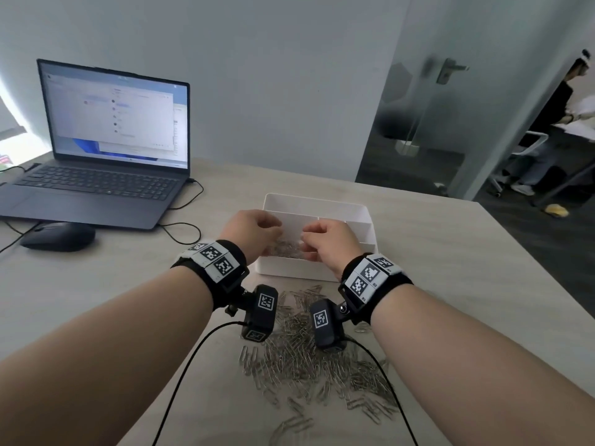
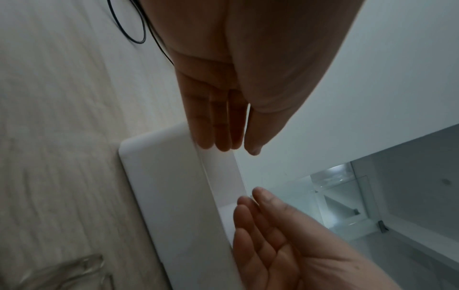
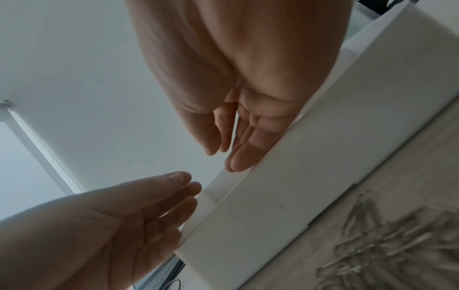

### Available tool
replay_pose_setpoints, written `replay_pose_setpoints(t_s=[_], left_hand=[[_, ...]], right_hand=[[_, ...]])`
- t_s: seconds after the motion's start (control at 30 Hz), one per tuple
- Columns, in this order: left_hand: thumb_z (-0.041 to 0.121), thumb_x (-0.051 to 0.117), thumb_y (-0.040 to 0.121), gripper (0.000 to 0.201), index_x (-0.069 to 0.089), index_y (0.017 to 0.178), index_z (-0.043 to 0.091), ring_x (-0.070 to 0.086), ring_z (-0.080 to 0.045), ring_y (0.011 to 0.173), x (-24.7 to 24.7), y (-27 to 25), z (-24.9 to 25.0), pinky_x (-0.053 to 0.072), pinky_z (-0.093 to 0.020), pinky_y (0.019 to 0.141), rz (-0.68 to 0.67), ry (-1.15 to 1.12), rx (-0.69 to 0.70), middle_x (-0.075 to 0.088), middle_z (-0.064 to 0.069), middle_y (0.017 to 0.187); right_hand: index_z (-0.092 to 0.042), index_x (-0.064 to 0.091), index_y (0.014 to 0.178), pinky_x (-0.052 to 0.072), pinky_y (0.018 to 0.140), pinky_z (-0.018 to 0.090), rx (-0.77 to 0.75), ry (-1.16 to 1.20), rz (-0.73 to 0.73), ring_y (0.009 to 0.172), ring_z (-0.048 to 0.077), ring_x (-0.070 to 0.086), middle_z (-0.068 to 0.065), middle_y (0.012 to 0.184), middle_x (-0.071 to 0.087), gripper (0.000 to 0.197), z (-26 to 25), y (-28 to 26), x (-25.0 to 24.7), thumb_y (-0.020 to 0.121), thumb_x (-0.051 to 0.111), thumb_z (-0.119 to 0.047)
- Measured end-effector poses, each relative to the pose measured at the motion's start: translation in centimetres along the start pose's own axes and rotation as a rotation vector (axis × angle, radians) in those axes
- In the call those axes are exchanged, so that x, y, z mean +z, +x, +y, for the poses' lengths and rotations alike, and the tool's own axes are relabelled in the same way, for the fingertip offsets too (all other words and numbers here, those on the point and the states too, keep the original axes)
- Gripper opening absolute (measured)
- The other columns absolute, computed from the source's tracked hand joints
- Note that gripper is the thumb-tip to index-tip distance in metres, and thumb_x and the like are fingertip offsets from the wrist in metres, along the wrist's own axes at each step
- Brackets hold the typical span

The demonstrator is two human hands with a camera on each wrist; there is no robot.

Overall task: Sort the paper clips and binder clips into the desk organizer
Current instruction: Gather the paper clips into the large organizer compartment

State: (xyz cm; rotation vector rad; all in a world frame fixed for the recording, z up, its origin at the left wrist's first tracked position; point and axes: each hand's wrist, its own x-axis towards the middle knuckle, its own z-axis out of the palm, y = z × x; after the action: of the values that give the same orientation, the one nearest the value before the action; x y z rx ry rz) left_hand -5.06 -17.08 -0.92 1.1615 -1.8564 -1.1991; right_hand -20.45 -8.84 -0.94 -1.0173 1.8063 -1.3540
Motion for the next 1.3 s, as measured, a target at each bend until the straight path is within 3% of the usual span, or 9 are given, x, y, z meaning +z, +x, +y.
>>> replay_pose_setpoints(t_s=[0.2, 0.33, 0.47, 0.57, 0.67, 0.77, 0.87, 1.13, 1.3], left_hand=[[0.026, 0.068, 0.088, 0.007, 0.072, 0.086, 0.021, 0.07, -0.025, 0.078, -0.9, -3.1, -0.2, 0.06, -0.036, 0.063, -0.109, 0.147, 0.024, 0.074, -0.006, 0.082], [0.044, 0.069, 0.085, 0.012, 0.07, 0.084, 0.032, 0.066, -0.016, 0.078, -1.3, -5.8, -1.0, 0.051, -0.028, 0.069, -0.283, 0.444, 0.062, 0.07, 0.01, 0.084], [0.087, 0.057, 0.06, 0.092, 0.055, 0.134, 0.032, 0.056, -0.018, 0.115, -0.9, -8.4, -1.3, 0.048, -0.037, 0.098, -0.467, 0.863, -0.009, 0.053, 0.007, 0.131], [0.102, 0.049, 0.034, 0.129, 0.039, 0.144, 0.034, 0.049, -0.025, 0.125, -0.6, -9.9, -0.7, 0.047, -0.044, 0.1, -0.539, 1.055, -0.06, 0.041, 0.002, 0.14], [0.095, 0.058, 0.04, 0.123, 0.032, 0.146, 0.038, 0.049, -0.026, 0.124, -0.3, -11.6, 0.2, 0.049, -0.045, 0.097, -0.566, 1.13, -0.069, 0.038, 0.003, 0.14], [0.09, 0.064, 0.038, 0.124, 0.029, 0.146, 0.04, 0.052, -0.026, 0.12, -0.2, -13.2, 0.7, 0.05, -0.045, 0.096, -0.614, 1.155, -0.086, 0.037, 0.003, 0.136], [0.085, 0.073, 0.034, 0.129, 0.026, 0.146, 0.041, 0.057, -0.026, 0.114, 0.1, -14.2, 0.7, 0.051, -0.044, 0.095, -0.633, 1.131, -0.067, 0.037, 0.004, 0.132], [0.073, 0.08, 0.047, 0.125, 0.012, 0.15, 0.047, 0.057, -0.027, 0.117, 2.7, -14.4, 0.5, 0.052, -0.042, 0.095, -0.61, 1.032, 0.022, 0.035, -0.001, 0.14], [0.062, 0.073, 0.066, 0.081, 0.041, 0.137, 0.043, 0.062, -0.027, 0.105, 4.2, -14.0, 1.0, 0.053, -0.04, 0.09, -0.599, 1.042, 0.087, 0.043, -0.002, 0.126]], right_hand=[[-0.014, 0.068, 0.104, 0.057, 0.062, 0.03, -0.061, -0.149, -0.043, 0.071, 0.012, 0.064, 0.005, 0.094, 0.069, 0.013, -0.1, -3.8, -2.9, 0.095, 0.063, -0.022], [-0.021, 0.067, 0.105, 0.045, 0.055, 0.016, -0.061, -0.544, -0.23, 0.061, 0.003, 0.054, -0.004, 0.088, 0.067, 0.023, 1.3, -7.5, -5.0, 0.097, 0.057, -0.041], [-0.027, 0.064, 0.12, 0.056, 0.081, 0.03, -0.021, -0.902, -0.286, 0.085, 0.006, 0.062, -0.006, 0.11, 0.065, 0.052, 3.5, -9.6, -6.9, 0.087, 0.054, -0.066], [-0.031, 0.05, 0.14, 0.048, 0.101, 0.037, 0.085, -1.035, -0.327, 0.118, 0.017, 0.056, -0.001, 0.142, 0.04, 0.088, 3.8, -10.8, -8.5, 0.069, 0.056, -0.083], [-0.036, 0.037, 0.148, 0.052, 0.098, 0.038, 0.16, -1.117, -0.437, 0.119, 0.021, 0.055, 0.001, 0.146, 0.03, 0.104, 3.6, -12.2, -9.8, 0.06, 0.071, -0.08], [-0.042, 0.033, 0.148, 0.063, 0.074, 0.04, 0.23, -1.098, -0.524, 0.094, 0.024, 0.063, -0.001, 0.133, 0.031, 0.109, 3.3, -13.5, -10.6, 0.055, 0.086, -0.065], [-0.043, 0.035, 0.142, 0.063, 0.068, 0.039, 0.239, -1.121, -0.562, 0.077, 0.027, 0.07, -0.002, 0.126, 0.034, 0.101, 2.9, -14.7, -10.6, 0.057, 0.09, -0.054], [-0.035, 0.04, 0.141, 0.059, 0.075, 0.035, 0.111, -1.089, -0.48, 0.083, 0.021, 0.062, 0.004, 0.13, 0.041, 0.085, 3.5, -14.5, -7.8, 0.07, 0.086, -0.044], [-0.033, 0.05, 0.133, 0.053, 0.076, 0.03, 0.013, -1.061, -0.446, 0.09, 0.022, 0.063, 0.004, 0.121, 0.048, 0.066, 3.9, -13.5, -6.0, 0.076, 0.08, -0.041]])
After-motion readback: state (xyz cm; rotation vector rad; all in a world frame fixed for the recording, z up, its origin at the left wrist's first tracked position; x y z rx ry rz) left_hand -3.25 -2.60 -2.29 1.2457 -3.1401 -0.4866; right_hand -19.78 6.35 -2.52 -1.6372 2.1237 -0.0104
